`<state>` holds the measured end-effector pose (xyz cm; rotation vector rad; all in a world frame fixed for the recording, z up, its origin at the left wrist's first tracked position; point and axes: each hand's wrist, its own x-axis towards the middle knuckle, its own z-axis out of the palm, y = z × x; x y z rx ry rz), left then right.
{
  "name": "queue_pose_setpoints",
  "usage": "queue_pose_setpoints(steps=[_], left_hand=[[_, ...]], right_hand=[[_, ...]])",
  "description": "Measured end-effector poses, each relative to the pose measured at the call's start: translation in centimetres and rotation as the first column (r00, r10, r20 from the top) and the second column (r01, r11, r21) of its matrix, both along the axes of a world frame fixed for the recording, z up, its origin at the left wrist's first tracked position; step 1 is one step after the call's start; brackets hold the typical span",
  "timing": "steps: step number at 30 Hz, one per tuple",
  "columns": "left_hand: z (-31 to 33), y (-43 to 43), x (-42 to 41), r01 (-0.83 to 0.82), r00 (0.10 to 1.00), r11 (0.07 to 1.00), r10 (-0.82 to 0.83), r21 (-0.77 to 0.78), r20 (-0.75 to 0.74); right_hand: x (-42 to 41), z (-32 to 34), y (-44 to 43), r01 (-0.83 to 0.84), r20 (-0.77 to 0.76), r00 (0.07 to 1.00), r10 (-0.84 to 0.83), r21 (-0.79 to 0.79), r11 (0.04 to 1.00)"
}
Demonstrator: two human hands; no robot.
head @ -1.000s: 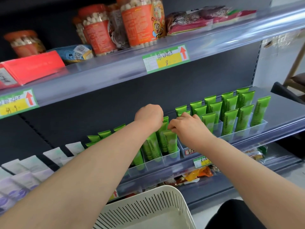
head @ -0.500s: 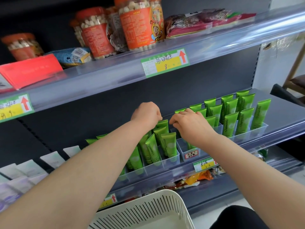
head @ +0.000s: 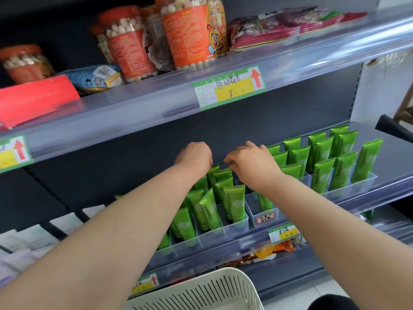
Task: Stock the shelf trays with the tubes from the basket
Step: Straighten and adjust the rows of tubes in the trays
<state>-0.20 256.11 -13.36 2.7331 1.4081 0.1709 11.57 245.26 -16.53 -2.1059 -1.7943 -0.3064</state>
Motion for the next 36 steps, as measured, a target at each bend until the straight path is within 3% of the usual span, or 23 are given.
queue_pose_setpoints(steps=[8, 13, 18, 25, 29, 32, 36], left_hand=[[-0.6, 0.0, 1.2, 0.054, 0.997, 0.995, -0.057, 0.082, 0.045], [-0.8, -0.2, 1.2, 0.049, 0.998, 0.998, -0.051, 0.039, 0.038], [-0.2, -0.6, 0.3, 0.047, 0.996, 0.999, -0.048, 0.013, 0.073], [0.9, -2.1, -0.3, 0.135, 0.971, 0.991, -0.131, -0.009, 0.2], [1.1, -2.8, 0.1, 0.161, 0.985, 0.984, -0.155, -0.071, 0.08], [0.7, -3.4, 0.5, 0.151, 0.987, 0.987, -0.154, -0.062, -0.046], [0.3, -4.1, 0.9, 0.162, 0.982, 0.987, -0.163, -0.023, -0.091]], right_hand=[[0.2, -0.8, 1.1, 0.012, 0.025, 1.0, -0.011, -0.038, 0.999], [0.3, -1.2, 1.0, 0.044, 0.068, 0.997, -0.046, 0.027, 0.999], [0.4, -1.5, 1.1, 0.051, -0.008, 0.999, -0.051, 0.014, 0.999], [0.1, -0.8, -0.2, 0.04, -0.025, 0.999, -0.039, 0.04, 0.998], [-0.1, -0.8, -1.8, 0.032, -0.029, 0.999, -0.03, 0.074, 0.997], [-0.3, -0.7, -3.1, -0.029, -0.048, 0.998, 0.027, -0.045, 0.999], [-0.5, -0.4, -4.2, -0.089, -0.039, 0.996, 0.082, -0.194, 0.977]])
